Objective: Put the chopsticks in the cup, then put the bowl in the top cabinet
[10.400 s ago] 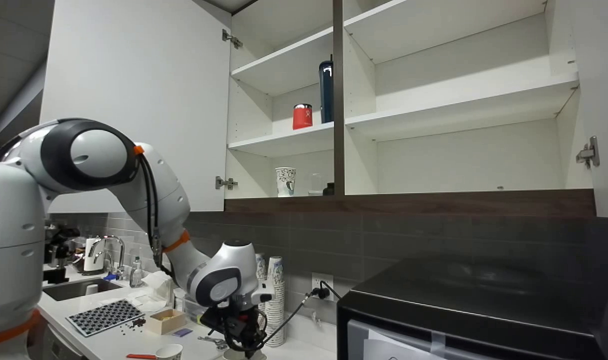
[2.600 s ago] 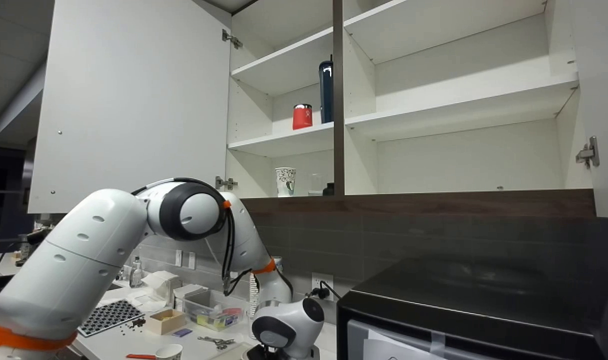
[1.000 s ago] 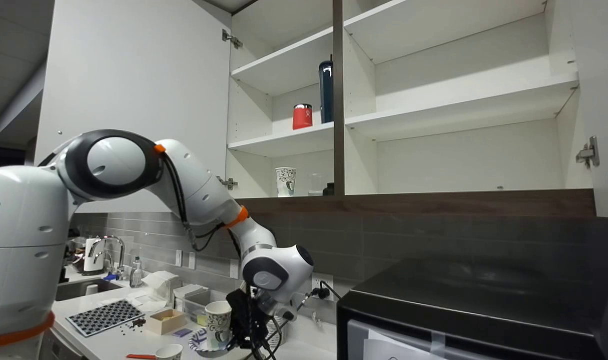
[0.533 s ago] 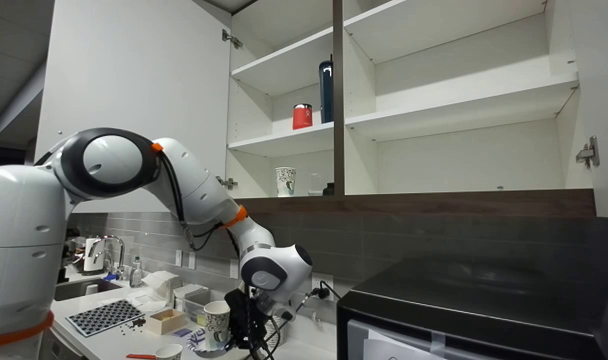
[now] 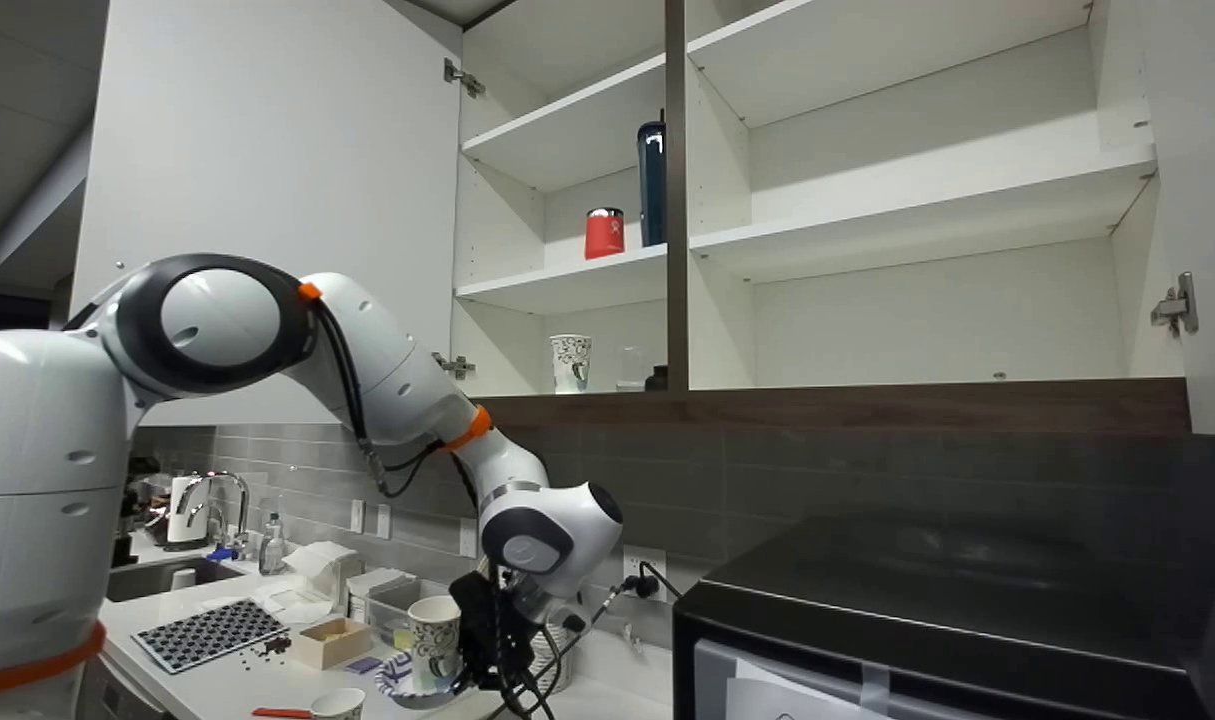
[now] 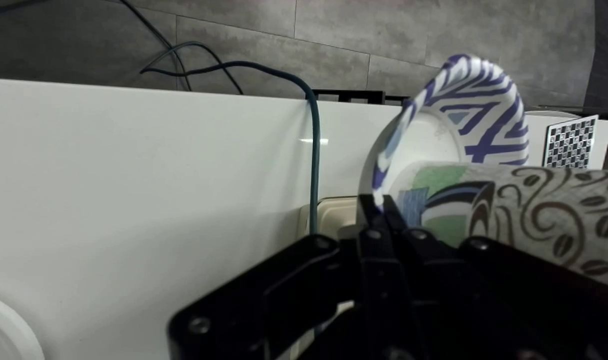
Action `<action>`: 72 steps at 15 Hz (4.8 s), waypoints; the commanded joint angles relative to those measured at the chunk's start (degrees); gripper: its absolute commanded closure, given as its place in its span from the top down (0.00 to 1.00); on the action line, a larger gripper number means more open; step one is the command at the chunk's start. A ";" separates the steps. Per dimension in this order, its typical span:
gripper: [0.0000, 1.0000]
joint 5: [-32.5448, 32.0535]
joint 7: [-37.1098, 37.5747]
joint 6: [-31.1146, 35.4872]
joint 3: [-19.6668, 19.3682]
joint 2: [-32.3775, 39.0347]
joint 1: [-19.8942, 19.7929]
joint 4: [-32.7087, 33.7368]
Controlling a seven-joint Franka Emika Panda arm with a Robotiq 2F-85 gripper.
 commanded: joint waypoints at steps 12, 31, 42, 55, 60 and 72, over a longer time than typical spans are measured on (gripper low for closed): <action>0.02 -3.99 8.55 -13.44 -2.37 -12.75 4.01 6.33; 0.00 -1.04 34.87 -4.81 2.00 -19.35 7.51 9.42; 0.00 0.84 37.17 -1.48 1.70 -19.57 7.92 9.67; 0.02 1.74 48.91 6.14 4.52 -20.01 8.77 11.68; 0.00 2.69 48.99 4.55 3.93 -20.70 8.96 12.93; 0.00 1.76 53.02 -5.13 3.08 -18.14 8.64 27.08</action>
